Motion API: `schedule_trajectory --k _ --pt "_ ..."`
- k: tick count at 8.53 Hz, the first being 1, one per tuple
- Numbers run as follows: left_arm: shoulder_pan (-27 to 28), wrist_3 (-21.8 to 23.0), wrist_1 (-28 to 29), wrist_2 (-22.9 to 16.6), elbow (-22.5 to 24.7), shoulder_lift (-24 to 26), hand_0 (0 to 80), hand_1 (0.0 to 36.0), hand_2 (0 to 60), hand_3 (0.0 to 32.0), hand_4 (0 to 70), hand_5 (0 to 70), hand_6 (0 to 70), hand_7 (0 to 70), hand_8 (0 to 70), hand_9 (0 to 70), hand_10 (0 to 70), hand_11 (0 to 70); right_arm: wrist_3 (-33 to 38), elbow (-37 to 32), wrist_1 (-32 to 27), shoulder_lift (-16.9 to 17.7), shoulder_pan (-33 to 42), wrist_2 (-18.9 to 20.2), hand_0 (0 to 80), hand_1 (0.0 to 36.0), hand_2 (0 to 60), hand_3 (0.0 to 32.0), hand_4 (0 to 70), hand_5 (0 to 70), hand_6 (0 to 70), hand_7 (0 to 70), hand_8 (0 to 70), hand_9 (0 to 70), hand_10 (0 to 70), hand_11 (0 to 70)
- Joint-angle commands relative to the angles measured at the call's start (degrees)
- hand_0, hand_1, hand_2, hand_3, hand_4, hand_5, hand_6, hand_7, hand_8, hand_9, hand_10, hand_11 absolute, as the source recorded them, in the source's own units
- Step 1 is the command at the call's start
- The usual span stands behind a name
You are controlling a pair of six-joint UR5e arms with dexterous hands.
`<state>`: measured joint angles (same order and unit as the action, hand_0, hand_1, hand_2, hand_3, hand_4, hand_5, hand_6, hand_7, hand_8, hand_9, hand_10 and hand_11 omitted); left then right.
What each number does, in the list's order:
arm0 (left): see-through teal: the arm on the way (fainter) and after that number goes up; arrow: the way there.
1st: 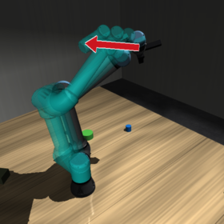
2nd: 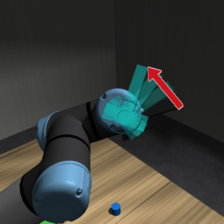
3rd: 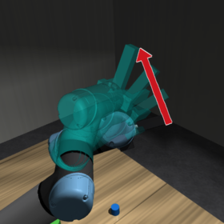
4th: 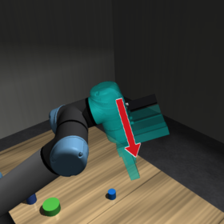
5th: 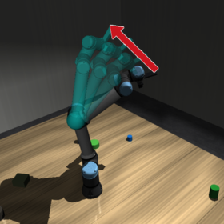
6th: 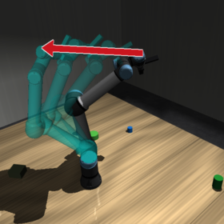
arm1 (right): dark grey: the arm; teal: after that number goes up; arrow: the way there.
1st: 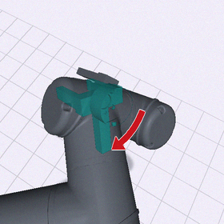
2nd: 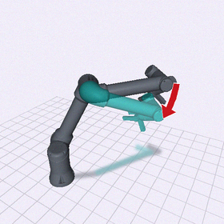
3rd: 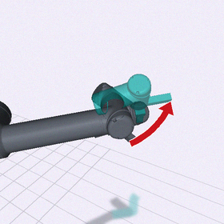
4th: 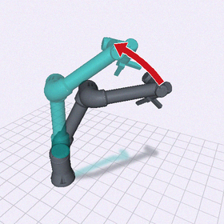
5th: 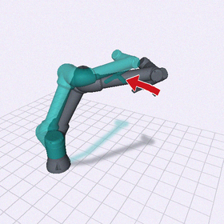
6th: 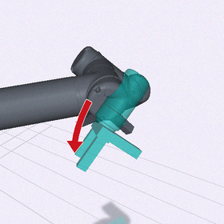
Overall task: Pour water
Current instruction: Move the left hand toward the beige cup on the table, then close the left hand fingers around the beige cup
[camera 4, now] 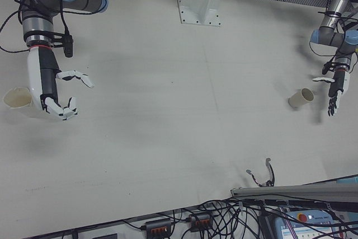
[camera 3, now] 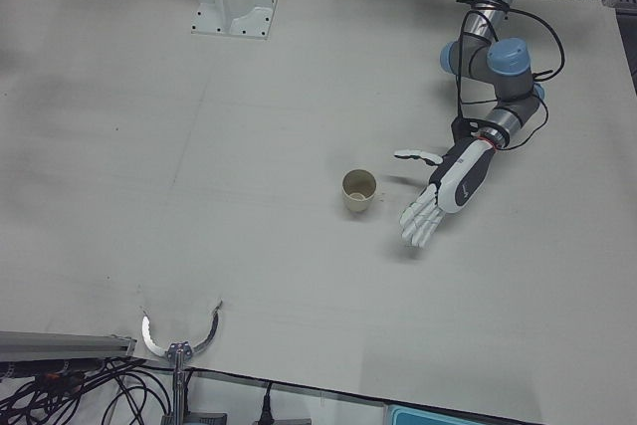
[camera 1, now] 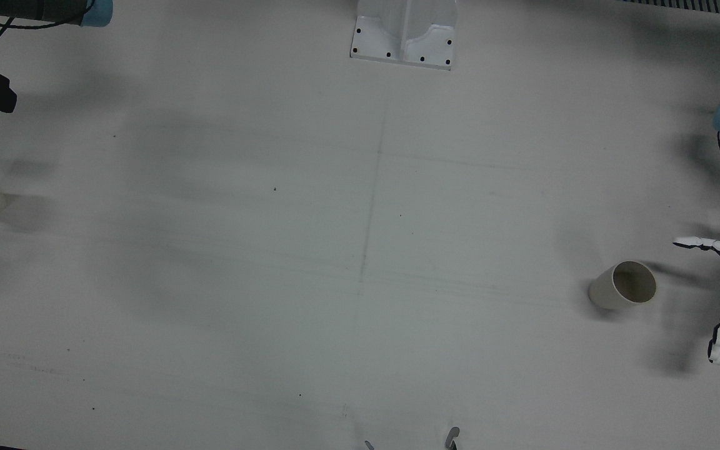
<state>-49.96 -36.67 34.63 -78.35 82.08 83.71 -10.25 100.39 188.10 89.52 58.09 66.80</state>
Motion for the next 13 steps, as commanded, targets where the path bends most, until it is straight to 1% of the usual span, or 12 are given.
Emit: schedule_trajectory --k 1,2,3,4,5,7,11,12,13 --pt "3.4 0.1 -0.6 3.0 -0.4 0.0 52.1 19.0 13.4 10.8 6.4 0.0 0.0 3.4 0.0 0.0 0.0 2.0 0.2 -0.2 -0.7 0.3 0.2 0.0 45.7 8.4 32.2 0.0 26.2 70.0 49.6 68.3 50.2 67.2 51.1 70.0" --pt "3.5 -0.1 -1.0 2.9 -0.6 0.1 51.8 18.6 13.1 10.6 6.5 0.0 0.0 3.3 0.0 0.0 0.0 1.9 0.3 -0.1 -0.9 0.3 0.3 -0.1 45.6 8.4 32.0 0.0 25.5 70.0 49.6 68.1 50.4 67.5 52.1 70.0" --pt "3.5 -0.1 -1.0 3.1 -1.1 0.3 51.4 18.3 13.6 9.8 7.2 0.0 0.0 3.4 0.0 0.0 0.0 1.6 0.3 -0.1 -0.9 0.3 0.2 0.0 45.8 8.4 31.9 0.0 25.8 70.0 51.4 70.0 52.2 69.9 55.7 70.0" --pt "3.4 0.2 -0.4 3.5 -1.7 0.2 50.5 17.5 13.7 10.0 6.9 0.0 0.0 3.6 0.0 0.0 0.0 1.3 0.3 0.0 -0.9 0.3 0.3 0.0 45.8 8.5 32.2 0.0 25.5 70.0 51.7 70.0 52.7 70.0 56.9 70.0" --pt "3.3 0.8 -0.5 3.6 -1.7 0.1 50.9 17.9 13.3 11.4 5.9 0.0 0.0 3.4 0.0 0.0 0.0 0.8 0.4 0.1 -0.9 0.3 0.3 -0.1 46.0 8.6 31.8 0.0 25.2 70.0 51.4 70.0 52.5 70.0 56.8 70.0" --pt "3.4 0.8 -0.6 3.6 -1.7 0.1 51.3 18.1 12.5 11.0 6.2 0.0 0.0 3.7 0.0 0.0 0.0 0.6 0.5 0.2 -1.0 1.1 0.3 -0.1 46.0 8.7 31.3 0.0 24.5 70.0 50.7 69.4 51.8 69.4 56.3 70.0" --pt "3.5 0.2 -0.6 3.8 -2.0 0.2 50.7 17.3 11.8 11.0 6.1 0.0 0.0 3.6 0.0 0.0 0.0 0.2 0.5 0.3 -1.0 1.2 0.3 -0.1 46.1 9.1 30.4 0.0 22.9 70.0 49.1 67.1 50.6 68.1 55.9 70.0" --pt "3.5 0.1 -0.8 4.5 -2.0 0.3 50.6 17.3 12.4 11.2 5.7 0.0 0.0 3.7 0.0 0.0 0.0 0.2 0.5 0.3 -1.0 1.2 0.3 0.0 46.1 8.9 29.5 0.0 22.3 70.0 48.7 66.8 50.3 67.7 55.6 70.0" --pt "4.2 0.1 -0.8 4.8 -1.7 0.3 50.4 17.3 12.2 12.4 4.6 0.0 0.0 3.7 0.0 0.0 0.0 0.6 0.5 0.4 -1.0 1.2 0.3 -0.1 45.9 8.5 29.3 0.0 22.2 70.0 48.5 66.5 50.0 67.4 55.5 70.0"
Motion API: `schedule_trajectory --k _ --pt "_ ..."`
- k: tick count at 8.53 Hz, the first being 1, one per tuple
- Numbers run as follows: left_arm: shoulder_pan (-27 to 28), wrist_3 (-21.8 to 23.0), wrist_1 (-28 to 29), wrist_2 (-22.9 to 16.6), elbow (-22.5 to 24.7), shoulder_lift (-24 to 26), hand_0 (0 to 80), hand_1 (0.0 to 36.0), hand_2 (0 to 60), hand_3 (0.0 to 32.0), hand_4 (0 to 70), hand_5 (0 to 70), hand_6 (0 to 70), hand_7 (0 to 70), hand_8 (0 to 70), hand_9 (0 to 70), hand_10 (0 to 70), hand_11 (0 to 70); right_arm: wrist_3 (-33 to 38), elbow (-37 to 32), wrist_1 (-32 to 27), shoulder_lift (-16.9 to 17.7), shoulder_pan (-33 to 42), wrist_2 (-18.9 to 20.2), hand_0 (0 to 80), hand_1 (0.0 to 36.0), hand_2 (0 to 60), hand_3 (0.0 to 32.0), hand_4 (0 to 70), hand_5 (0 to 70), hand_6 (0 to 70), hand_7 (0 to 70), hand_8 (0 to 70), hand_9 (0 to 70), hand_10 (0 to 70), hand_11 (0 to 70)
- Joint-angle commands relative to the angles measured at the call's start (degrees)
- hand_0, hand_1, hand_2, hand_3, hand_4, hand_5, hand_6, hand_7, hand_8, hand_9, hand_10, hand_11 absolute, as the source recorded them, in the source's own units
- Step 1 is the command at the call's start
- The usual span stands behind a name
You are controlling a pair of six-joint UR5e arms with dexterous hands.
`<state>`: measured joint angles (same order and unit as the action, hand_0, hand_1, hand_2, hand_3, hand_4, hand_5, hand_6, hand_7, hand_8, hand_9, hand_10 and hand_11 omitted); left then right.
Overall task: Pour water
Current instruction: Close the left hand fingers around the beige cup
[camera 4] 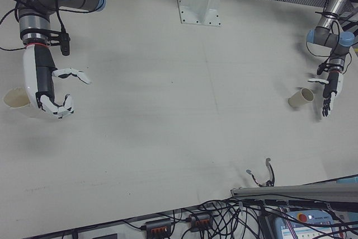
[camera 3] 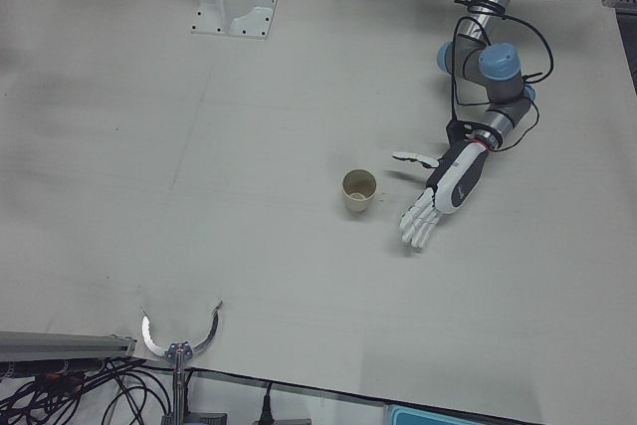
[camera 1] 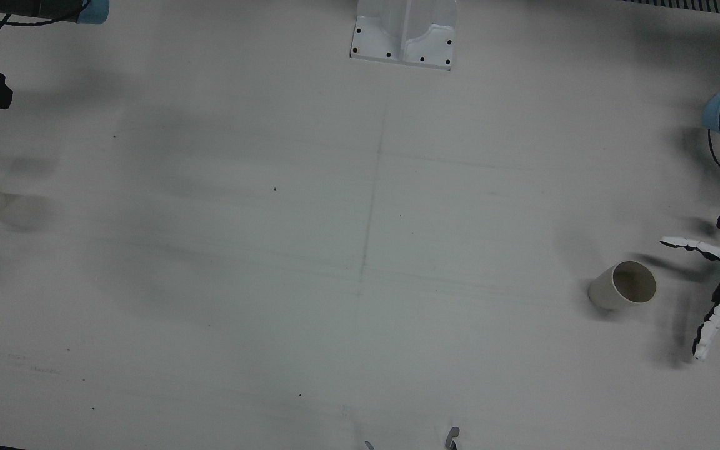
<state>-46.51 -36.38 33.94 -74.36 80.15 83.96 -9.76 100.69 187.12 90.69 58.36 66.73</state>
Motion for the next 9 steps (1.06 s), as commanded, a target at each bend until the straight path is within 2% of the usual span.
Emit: schedule_trajectory --k 1,3,5,9 --pt "1.1 -0.2 -0.7 0.8 0.4 0.5 50.5 17.5 12.5 12.2 4.6 0.0 0.0 3.6 0.0 0.0 0.0 0.4 0.0 0.2 0.0 0.0 0.0 0.1 45.7 8.2 29.0 0.0 22.0 70.0 48.4 66.2 49.9 67.3 55.9 70.0" --pt "1.2 -0.1 -1.5 0.8 1.1 1.2 52.9 19.7 12.2 11.8 5.6 0.0 0.0 4.5 0.0 0.0 0.0 0.5 0.0 0.1 -1.5 0.8 0.0 0.1 45.8 8.3 28.8 0.0 21.7 70.0 48.1 65.9 49.7 67.1 55.8 70.0" --pt "1.6 0.1 -3.9 0.7 1.2 4.0 53.9 20.6 12.1 11.8 6.4 0.0 0.0 5.0 0.0 0.0 0.0 0.4 0.0 0.1 -1.5 1.0 0.1 0.1 46.1 8.7 29.0 0.0 22.3 70.0 48.6 65.9 49.5 66.7 55.3 70.0" --pt "1.9 0.3 -5.1 0.7 1.4 4.6 54.6 21.5 12.8 11.6 6.6 0.0 0.0 5.2 0.0 0.0 0.0 0.1 0.1 0.1 -3.5 2.8 0.1 0.0 46.2 8.9 29.0 0.0 22.2 70.0 48.3 65.6 49.2 66.5 55.1 70.0"
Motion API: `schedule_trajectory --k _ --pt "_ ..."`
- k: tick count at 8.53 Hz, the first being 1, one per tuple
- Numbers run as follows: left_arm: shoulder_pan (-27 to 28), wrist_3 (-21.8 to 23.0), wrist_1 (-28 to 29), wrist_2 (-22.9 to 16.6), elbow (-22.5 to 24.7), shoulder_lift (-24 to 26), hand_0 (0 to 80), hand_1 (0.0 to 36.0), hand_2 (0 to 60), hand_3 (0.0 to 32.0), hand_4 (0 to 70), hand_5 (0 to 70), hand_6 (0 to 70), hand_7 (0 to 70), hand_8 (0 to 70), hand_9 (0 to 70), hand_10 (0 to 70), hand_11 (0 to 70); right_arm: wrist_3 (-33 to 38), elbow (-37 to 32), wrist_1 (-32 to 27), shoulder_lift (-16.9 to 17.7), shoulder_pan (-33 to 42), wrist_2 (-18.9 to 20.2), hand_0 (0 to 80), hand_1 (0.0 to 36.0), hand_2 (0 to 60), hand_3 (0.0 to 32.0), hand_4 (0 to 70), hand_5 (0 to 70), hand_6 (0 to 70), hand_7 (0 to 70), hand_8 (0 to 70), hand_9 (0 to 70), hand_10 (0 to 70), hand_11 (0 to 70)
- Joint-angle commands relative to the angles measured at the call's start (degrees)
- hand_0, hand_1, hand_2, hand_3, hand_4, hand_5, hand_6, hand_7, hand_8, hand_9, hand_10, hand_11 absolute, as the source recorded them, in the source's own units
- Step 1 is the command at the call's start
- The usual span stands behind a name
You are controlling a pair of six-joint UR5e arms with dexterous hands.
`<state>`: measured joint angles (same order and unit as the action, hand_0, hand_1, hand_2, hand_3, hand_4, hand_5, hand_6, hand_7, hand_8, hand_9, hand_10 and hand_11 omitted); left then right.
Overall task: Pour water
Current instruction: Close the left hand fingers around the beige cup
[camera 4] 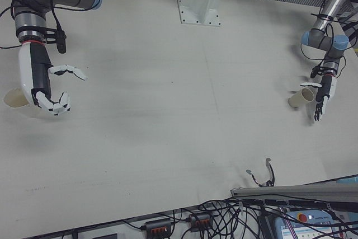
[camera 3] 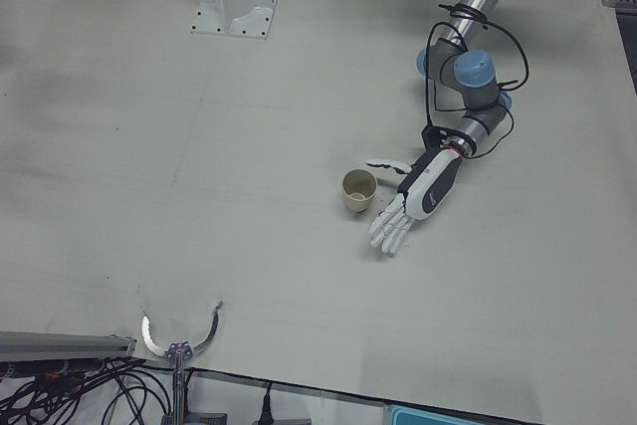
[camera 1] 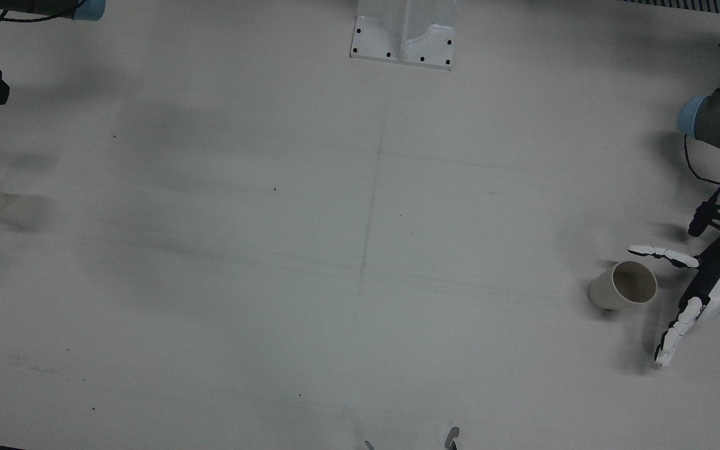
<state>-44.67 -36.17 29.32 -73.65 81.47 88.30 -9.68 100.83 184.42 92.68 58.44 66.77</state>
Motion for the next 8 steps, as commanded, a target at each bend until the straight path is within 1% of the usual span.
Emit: schedule_trajectory --k 1,2,4,6,8 --pt "0.2 0.1 -1.0 0.0 0.2 0.8 54.6 21.4 12.6 11.4 6.7 0.0 0.0 5.2 0.0 0.0 0.0 0.1 0.0 0.0 -0.9 0.9 0.0 -0.1 46.3 9.0 29.0 0.0 22.7 70.0 48.7 66.0 49.3 66.6 55.0 70.0" --pt "0.3 0.1 -1.2 0.0 0.2 1.3 55.1 21.7 12.6 11.4 6.7 0.0 0.0 5.4 0.0 0.0 0.0 0.4 0.0 0.1 -0.9 0.9 0.0 -0.1 46.3 9.0 28.8 0.0 22.1 70.0 48.5 65.6 49.2 66.4 55.0 70.0" --pt "0.3 0.1 -2.9 0.0 1.8 1.3 55.7 22.1 12.2 11.4 6.9 0.0 0.0 5.5 0.0 0.0 0.0 0.2 0.0 0.1 -0.9 0.9 0.0 -0.1 46.2 9.1 28.6 0.0 21.2 70.0 47.8 64.8 48.8 65.9 55.0 70.0" --pt "1.2 0.1 -3.6 0.0 2.5 1.3 54.7 21.5 12.7 11.6 6.6 0.0 0.0 5.2 0.0 0.0 0.0 0.1 0.0 0.1 -0.9 0.9 0.0 0.0 46.2 9.1 28.1 0.0 20.7 70.0 47.4 64.3 48.6 65.6 54.8 70.0" --pt "1.6 -0.2 -4.9 0.1 2.6 2.5 54.8 21.7 13.0 11.2 7.0 0.0 0.0 5.7 0.0 0.0 0.0 0.2 0.1 0.2 -1.0 1.5 0.0 0.0 46.2 9.1 27.8 0.0 20.2 70.0 46.9 63.5 48.3 65.2 54.8 70.0"
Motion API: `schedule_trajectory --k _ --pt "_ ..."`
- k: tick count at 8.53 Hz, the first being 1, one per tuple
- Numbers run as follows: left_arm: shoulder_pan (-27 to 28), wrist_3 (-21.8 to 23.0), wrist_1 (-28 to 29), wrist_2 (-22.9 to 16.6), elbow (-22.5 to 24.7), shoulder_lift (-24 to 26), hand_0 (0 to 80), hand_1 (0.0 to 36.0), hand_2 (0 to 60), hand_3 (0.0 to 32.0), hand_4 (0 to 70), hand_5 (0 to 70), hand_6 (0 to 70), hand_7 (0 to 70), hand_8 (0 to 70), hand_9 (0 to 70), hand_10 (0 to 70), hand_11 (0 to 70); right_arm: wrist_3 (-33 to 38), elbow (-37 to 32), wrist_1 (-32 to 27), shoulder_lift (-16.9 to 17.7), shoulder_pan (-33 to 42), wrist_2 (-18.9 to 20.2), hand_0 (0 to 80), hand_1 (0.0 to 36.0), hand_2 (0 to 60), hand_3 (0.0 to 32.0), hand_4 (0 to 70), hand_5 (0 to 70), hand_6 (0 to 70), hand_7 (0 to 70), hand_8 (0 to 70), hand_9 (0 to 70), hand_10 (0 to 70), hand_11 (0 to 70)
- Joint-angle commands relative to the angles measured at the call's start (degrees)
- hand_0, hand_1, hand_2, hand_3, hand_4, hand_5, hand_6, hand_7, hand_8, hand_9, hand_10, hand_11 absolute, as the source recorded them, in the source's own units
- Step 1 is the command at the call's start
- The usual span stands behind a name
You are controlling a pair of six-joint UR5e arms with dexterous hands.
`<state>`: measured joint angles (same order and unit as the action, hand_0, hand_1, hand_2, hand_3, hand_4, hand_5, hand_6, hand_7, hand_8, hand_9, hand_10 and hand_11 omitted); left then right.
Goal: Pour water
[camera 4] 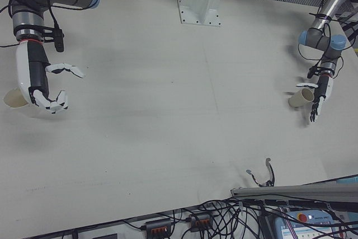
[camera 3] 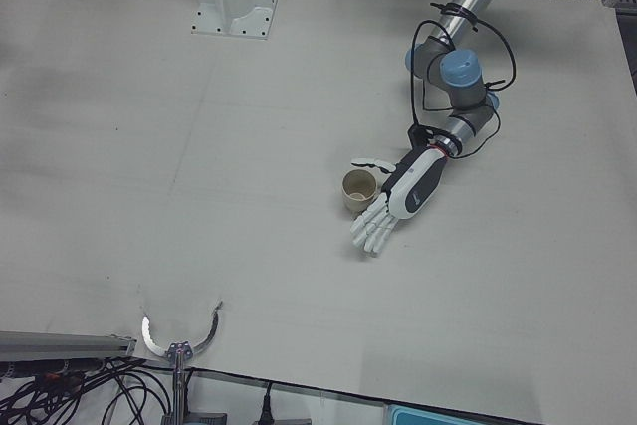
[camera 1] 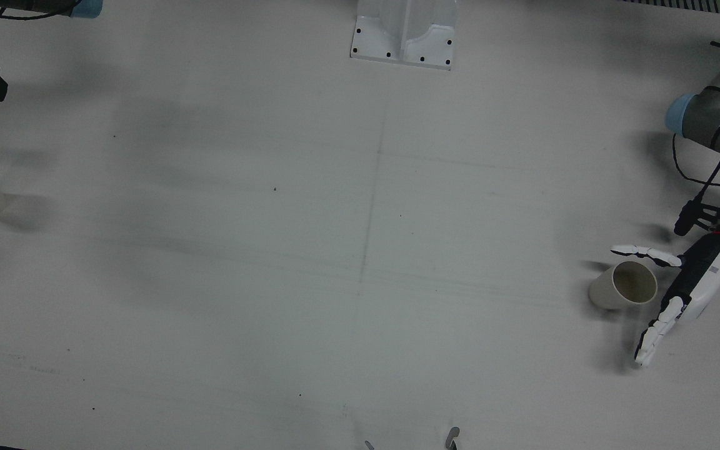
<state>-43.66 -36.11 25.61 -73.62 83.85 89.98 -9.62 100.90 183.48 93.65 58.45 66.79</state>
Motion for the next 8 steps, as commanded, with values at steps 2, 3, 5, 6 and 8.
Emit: schedule_trajectory --k 2,3,5,6,8 --pt "0.8 0.0 -1.5 0.1 0.3 0.9 53.7 20.8 13.6 10.8 6.8 0.0 0.0 5.4 0.0 0.0 0.0 0.5 0.0 0.0 -1.8 1.4 0.0 0.0 46.1 9.1 27.5 0.0 19.4 70.0 46.2 62.6 48.0 64.8 55.0 70.0" --pt "0.8 0.0 -1.7 0.1 0.3 1.1 53.9 21.0 13.7 10.6 7.1 0.0 0.0 5.5 0.0 0.0 0.0 0.7 0.0 0.0 -1.8 1.4 0.0 0.0 46.3 9.2 27.6 0.0 19.9 70.0 46.7 62.9 48.1 64.9 54.7 70.0" --pt "0.8 0.0 -2.1 0.1 0.3 1.3 53.1 20.3 14.0 9.6 8.2 0.0 0.4 6.0 0.0 0.0 0.0 0.8 0.0 0.0 -1.8 1.5 0.0 0.0 46.2 9.2 27.7 0.0 20.4 70.0 47.0 63.4 48.2 64.9 54.7 70.0" --pt "0.8 0.2 -2.4 0.1 0.3 1.3 53.2 20.0 13.7 7.0 9.8 4.8 1.3 7.0 0.0 0.0 0.0 1.5 0.0 0.0 -1.8 1.6 0.0 0.0 46.2 9.2 27.5 0.0 19.9 70.0 46.6 62.7 48.0 64.7 54.7 70.0" --pt "0.8 0.2 -3.0 0.2 0.3 1.3 55.0 20.7 13.4 0.0 20.0 43.0 4.5 8.5 0.0 0.3 0.7 3.0 0.0 0.0 -1.8 1.6 0.0 0.0 46.3 9.5 27.6 0.0 19.3 70.0 46.1 62.0 47.6 64.2 54.4 70.0"
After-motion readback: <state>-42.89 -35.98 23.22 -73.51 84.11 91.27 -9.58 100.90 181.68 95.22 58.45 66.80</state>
